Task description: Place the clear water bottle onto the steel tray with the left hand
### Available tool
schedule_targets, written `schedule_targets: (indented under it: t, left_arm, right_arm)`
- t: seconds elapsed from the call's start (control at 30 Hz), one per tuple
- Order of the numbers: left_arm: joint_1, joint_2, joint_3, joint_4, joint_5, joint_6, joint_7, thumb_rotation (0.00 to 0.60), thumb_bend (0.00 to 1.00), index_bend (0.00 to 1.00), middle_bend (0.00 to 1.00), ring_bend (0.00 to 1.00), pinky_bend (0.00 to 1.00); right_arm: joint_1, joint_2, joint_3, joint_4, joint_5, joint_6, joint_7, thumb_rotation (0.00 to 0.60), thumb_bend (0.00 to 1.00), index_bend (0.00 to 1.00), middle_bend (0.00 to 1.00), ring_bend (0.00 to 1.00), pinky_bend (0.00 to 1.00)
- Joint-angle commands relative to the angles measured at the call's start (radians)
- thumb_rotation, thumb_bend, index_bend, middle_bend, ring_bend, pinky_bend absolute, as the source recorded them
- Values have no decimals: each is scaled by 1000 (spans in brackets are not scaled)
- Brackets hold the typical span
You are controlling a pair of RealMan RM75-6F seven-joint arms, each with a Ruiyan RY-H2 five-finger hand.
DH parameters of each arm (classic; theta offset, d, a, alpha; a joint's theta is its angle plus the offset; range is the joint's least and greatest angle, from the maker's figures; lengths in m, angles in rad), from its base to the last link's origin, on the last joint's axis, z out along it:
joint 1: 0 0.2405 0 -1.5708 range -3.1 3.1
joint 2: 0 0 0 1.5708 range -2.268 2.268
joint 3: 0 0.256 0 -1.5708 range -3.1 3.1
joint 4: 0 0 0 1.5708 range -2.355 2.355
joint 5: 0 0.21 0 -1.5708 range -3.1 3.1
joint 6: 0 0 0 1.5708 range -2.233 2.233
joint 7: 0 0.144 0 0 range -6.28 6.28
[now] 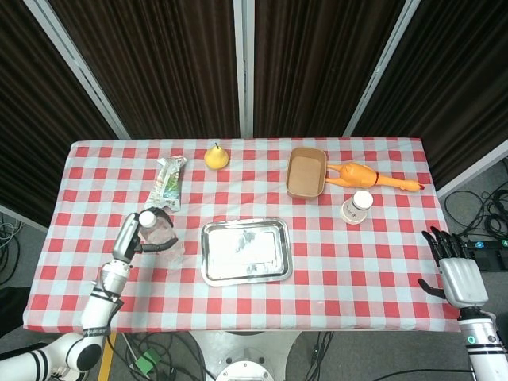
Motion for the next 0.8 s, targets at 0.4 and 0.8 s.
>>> schedule_targets:
  t: [0.4, 0.8]
  left_arm:
    - [-112, 33, -28, 43, -44, -101, 7, 600, 247, 608, 655, 511, 522]
    - [-168, 24, -62, 124, -19, -63, -38, 600, 268, 600, 650, 511, 524]
  right_arm:
    - [0, -4, 3, -3, 1, 3, -1, 600, 107, 0, 2, 0, 0]
    - [-3, -5, 0, 10, 9, -8, 7, 600, 106, 0, 2, 0, 0]
